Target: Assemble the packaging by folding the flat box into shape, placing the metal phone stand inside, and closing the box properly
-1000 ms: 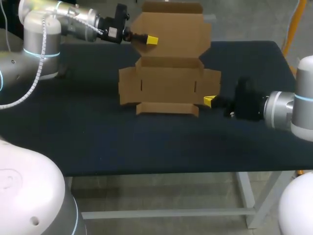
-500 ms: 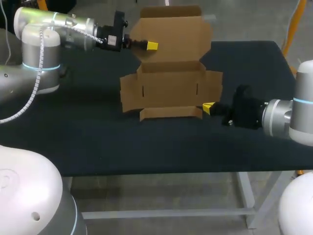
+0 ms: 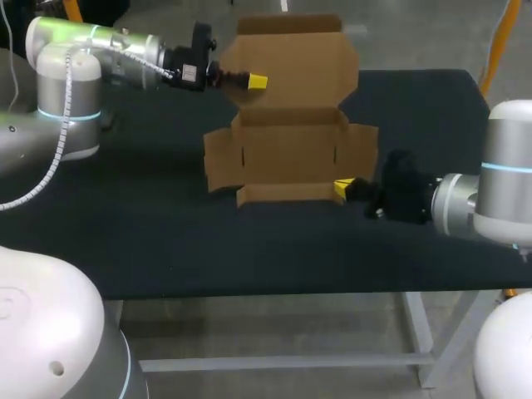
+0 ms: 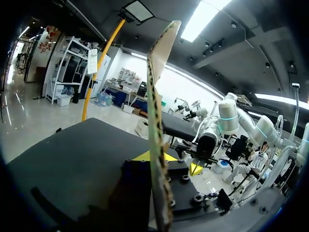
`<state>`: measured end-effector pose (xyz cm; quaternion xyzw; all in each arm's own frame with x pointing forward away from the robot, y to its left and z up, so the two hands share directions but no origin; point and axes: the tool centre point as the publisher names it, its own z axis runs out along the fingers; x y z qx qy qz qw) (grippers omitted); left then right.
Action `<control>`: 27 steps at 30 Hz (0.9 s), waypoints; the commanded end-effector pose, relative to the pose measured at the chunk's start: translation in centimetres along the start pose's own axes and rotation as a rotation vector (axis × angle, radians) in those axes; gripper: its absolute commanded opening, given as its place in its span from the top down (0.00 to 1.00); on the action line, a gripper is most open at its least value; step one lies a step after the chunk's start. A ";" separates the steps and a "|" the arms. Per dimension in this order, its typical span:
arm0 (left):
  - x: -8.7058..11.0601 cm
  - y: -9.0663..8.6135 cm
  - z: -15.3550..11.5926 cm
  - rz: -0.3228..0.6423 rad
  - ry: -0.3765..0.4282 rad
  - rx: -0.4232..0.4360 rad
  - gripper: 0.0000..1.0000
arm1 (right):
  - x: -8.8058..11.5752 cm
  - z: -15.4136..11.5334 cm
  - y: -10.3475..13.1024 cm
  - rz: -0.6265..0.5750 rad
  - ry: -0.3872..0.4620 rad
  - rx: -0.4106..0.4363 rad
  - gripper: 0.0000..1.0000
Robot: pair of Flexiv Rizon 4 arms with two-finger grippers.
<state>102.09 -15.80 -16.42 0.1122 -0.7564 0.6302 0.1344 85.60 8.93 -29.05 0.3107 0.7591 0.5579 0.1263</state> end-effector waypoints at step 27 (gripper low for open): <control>-2.8 0.4 -0.4 0.048 0.064 -0.034 1.00 | 0.9 4.3 -1.4 0.000 -0.036 -0.001 1.00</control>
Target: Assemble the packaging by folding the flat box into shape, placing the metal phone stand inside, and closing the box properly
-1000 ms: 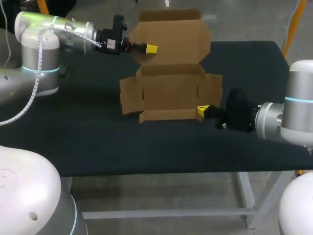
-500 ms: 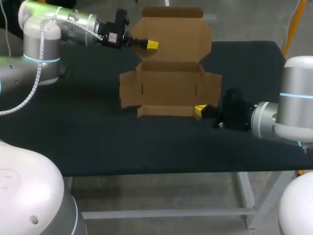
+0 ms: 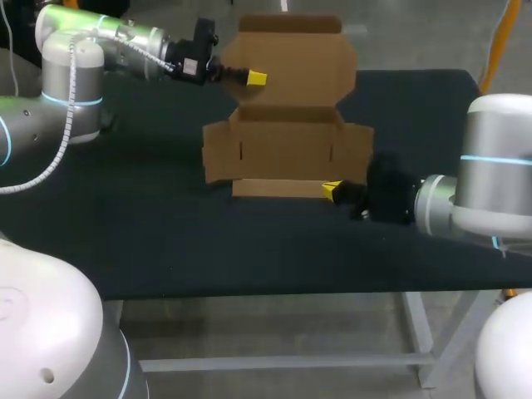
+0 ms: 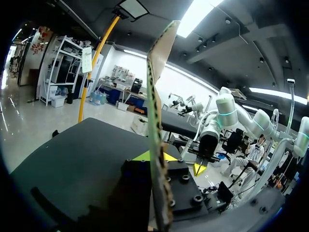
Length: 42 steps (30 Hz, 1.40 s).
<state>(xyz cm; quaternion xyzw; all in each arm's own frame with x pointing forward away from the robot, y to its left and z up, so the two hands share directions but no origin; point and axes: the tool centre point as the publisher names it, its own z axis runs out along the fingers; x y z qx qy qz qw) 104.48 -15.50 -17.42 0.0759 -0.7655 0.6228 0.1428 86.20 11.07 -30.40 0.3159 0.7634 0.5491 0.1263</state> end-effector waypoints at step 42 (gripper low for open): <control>-1.2 1.7 -0.3 0.022 -0.009 -0.027 1.00 | -1.5 10.6 -3.5 0.049 -0.160 -0.048 1.00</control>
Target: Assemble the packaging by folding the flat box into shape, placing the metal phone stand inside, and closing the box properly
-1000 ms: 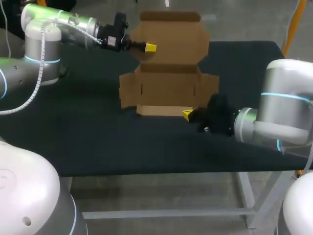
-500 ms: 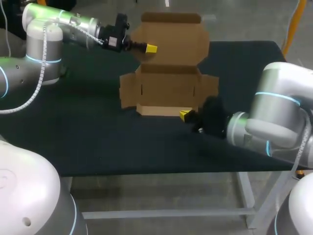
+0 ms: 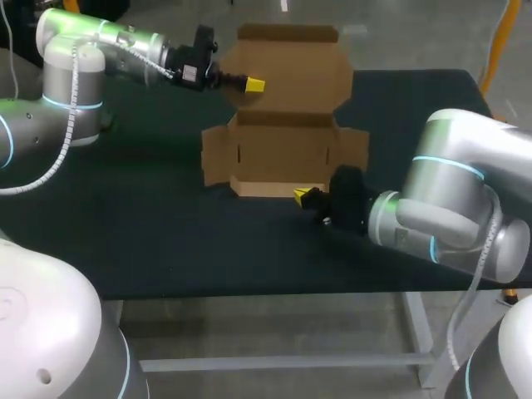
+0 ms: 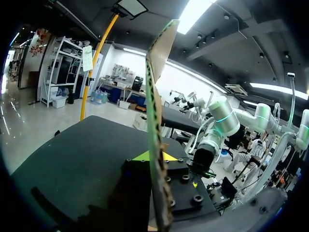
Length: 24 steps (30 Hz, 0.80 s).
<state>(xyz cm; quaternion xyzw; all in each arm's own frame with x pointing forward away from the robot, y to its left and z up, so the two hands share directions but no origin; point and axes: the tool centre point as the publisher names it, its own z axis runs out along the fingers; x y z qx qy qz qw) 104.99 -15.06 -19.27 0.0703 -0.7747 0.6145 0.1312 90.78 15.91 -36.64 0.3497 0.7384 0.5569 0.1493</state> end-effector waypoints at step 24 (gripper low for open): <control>-0.1 0.1 -0.1 0.000 0.006 -0.003 1.00 | -1.8 6.6 -1.9 0.031 -0.153 0.044 1.00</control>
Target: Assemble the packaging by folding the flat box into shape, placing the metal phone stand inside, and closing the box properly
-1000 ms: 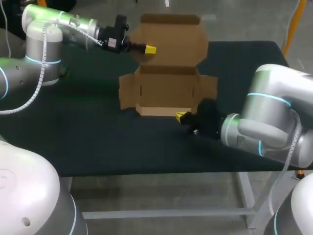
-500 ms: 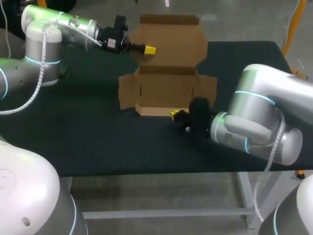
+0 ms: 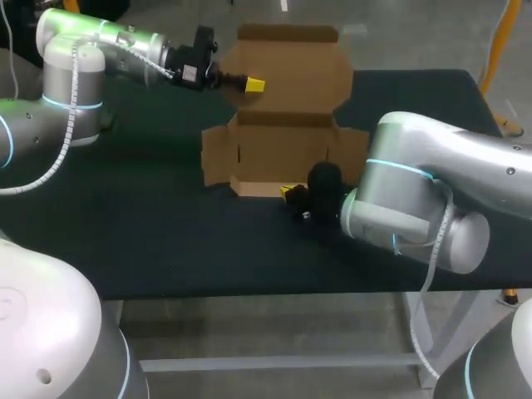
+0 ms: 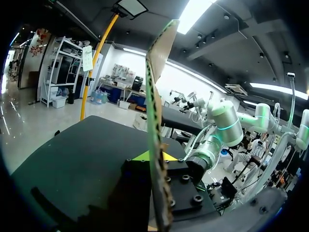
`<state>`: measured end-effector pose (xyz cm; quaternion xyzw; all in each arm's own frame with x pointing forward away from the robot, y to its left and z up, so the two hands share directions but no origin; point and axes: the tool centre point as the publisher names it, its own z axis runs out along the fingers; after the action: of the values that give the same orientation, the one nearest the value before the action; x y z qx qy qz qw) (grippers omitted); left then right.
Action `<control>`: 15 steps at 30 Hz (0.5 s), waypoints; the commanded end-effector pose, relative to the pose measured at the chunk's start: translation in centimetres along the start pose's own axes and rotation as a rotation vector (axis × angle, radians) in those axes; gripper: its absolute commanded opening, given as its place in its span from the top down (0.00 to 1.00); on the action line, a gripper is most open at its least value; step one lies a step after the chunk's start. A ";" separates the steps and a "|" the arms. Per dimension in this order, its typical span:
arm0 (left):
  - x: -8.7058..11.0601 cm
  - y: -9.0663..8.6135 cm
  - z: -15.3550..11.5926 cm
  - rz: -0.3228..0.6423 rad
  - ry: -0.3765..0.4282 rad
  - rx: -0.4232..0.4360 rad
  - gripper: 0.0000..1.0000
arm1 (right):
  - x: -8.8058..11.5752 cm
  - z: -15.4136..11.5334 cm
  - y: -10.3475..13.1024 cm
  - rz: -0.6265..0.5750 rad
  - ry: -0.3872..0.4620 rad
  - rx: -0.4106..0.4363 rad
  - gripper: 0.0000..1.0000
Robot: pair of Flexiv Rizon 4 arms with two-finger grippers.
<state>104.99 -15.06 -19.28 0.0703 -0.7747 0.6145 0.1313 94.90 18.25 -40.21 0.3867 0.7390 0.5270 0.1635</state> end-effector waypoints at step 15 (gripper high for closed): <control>-0.1 0.1 -0.2 0.000 0.006 -0.002 1.00 | -0.8 2.5 -1.3 0.031 -0.089 0.012 1.00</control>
<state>104.98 -15.06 -19.28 0.0702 -0.7747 0.6145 0.1313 96.35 18.57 -42.11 0.4110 0.7339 0.5140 0.1684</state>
